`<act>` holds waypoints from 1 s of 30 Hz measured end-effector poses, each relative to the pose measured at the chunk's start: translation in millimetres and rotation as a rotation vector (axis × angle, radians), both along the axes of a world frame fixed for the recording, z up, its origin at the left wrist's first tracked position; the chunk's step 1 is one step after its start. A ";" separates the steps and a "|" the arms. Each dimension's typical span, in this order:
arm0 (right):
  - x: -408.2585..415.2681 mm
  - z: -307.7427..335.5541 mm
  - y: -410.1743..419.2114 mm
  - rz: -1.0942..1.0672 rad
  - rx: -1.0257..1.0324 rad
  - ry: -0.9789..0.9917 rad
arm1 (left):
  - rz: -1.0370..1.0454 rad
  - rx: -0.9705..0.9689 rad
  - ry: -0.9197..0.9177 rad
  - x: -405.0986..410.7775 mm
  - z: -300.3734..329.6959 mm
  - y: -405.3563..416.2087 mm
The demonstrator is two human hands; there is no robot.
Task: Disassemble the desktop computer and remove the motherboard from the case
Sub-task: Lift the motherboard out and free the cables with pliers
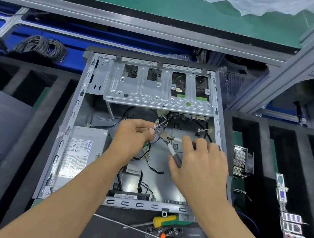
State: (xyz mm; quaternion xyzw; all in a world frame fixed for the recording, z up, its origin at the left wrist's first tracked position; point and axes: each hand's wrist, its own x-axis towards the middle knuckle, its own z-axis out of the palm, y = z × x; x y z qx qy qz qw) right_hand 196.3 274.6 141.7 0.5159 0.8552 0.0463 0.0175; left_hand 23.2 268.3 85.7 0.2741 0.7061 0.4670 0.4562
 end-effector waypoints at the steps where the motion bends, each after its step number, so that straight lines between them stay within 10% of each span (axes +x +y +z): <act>1: -0.2 -0.3 0.0 0.001 -0.003 0.002 | 0.008 0.002 -0.006 -0.1 -0.6 0.0; 30: 0.1 -12.3 3.8 0.043 0.108 0.047 | 0.050 -0.023 -0.108 -0.9 -1.8 2.3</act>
